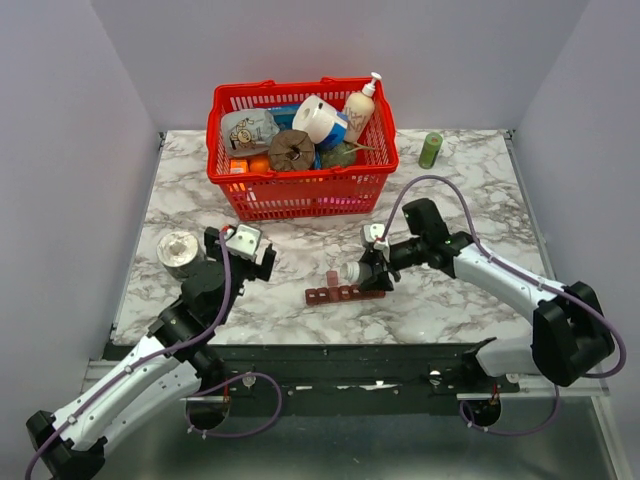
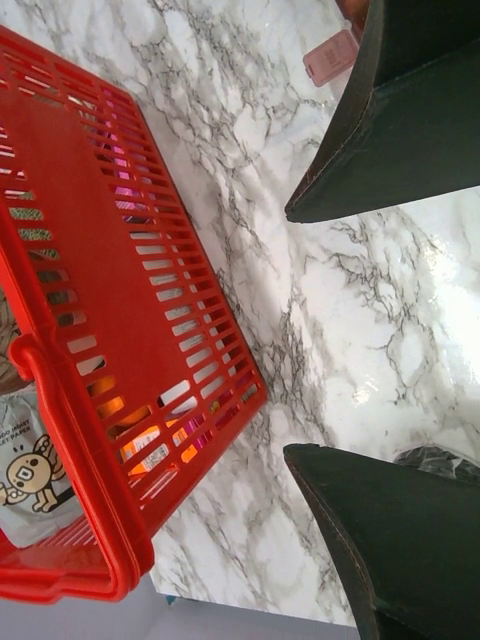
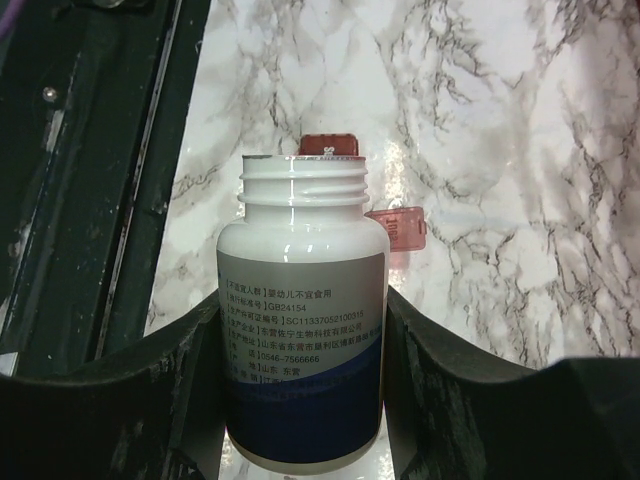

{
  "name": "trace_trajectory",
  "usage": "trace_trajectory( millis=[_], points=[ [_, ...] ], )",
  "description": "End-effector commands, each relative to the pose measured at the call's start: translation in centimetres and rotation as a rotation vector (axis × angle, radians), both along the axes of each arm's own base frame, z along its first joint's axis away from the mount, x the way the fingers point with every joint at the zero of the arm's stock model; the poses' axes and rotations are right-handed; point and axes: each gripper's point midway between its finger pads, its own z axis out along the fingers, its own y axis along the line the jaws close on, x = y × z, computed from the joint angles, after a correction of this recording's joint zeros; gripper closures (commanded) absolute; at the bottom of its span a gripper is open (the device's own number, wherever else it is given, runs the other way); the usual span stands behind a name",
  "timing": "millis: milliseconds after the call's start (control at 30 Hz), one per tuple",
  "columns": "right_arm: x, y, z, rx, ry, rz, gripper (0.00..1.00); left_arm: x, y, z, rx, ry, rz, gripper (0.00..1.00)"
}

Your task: Sort the pills into containers

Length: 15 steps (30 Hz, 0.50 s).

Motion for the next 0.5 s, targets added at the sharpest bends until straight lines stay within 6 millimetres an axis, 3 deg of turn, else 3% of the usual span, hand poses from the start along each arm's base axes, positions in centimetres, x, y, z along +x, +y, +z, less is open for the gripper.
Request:
trace_trajectory(
  millis=[0, 167, 467],
  points=[
    [0.8, 0.0, -1.4, -0.099, -0.029, -0.027, 0.85, 0.3, 1.7, 1.1, 0.0, -0.051, 0.081, 0.01],
    [0.9, -0.3, -3.5, -0.212, -0.053, -0.041, 0.85, -0.2, 1.7, 1.5, -0.018, -0.076, 0.061, 0.01],
    [0.9, 0.6, -5.4, -0.312, -0.056, -0.016, 0.86, -0.2, 1.4, 1.4, -0.006, -0.071, 0.042, 0.01]
  ],
)
